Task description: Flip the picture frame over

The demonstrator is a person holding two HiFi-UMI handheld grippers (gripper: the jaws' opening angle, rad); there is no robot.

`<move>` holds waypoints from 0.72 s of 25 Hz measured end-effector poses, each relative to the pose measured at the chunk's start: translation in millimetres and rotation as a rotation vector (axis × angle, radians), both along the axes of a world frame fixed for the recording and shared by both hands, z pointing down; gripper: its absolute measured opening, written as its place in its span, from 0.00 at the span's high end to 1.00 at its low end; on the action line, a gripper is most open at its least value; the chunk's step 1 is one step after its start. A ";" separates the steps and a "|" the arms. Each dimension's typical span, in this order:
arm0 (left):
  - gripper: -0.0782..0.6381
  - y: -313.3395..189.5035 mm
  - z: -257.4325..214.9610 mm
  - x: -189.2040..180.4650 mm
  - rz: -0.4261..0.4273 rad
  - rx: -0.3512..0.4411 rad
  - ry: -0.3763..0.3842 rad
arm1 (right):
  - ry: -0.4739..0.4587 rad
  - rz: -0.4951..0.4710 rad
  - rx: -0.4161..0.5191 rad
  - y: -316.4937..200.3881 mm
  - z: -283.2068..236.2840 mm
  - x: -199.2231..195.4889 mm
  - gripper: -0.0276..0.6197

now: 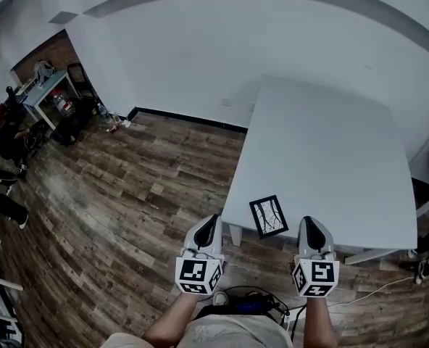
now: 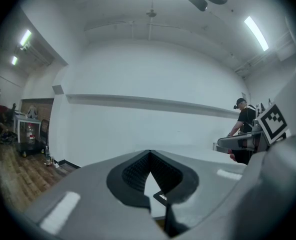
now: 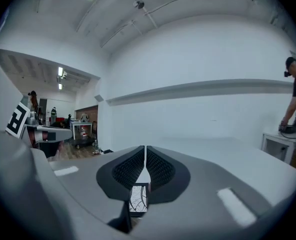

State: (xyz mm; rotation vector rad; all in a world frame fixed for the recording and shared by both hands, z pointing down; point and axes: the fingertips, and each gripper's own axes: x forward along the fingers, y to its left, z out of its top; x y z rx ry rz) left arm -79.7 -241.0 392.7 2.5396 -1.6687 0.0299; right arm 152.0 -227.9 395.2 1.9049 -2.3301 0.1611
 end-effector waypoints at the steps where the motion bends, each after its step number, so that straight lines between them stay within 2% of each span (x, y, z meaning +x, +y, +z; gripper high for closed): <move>1: 0.89 0.7 -3.0 1.1 0.004 0.002 -0.005 | -0.022 -0.001 0.010 1.6 -4.4 0.3 0.90; 6: 0.89 3.0 -15.4 4.3 0.011 0.022 -0.007 | -0.075 -0.010 0.046 0.6 -21.1 1.4 0.92; 18: 0.89 -7.6 -21.9 -0.6 0.000 0.043 0.000 | -0.071 -0.013 0.033 -11.9 -17.5 -4.0 0.92</move>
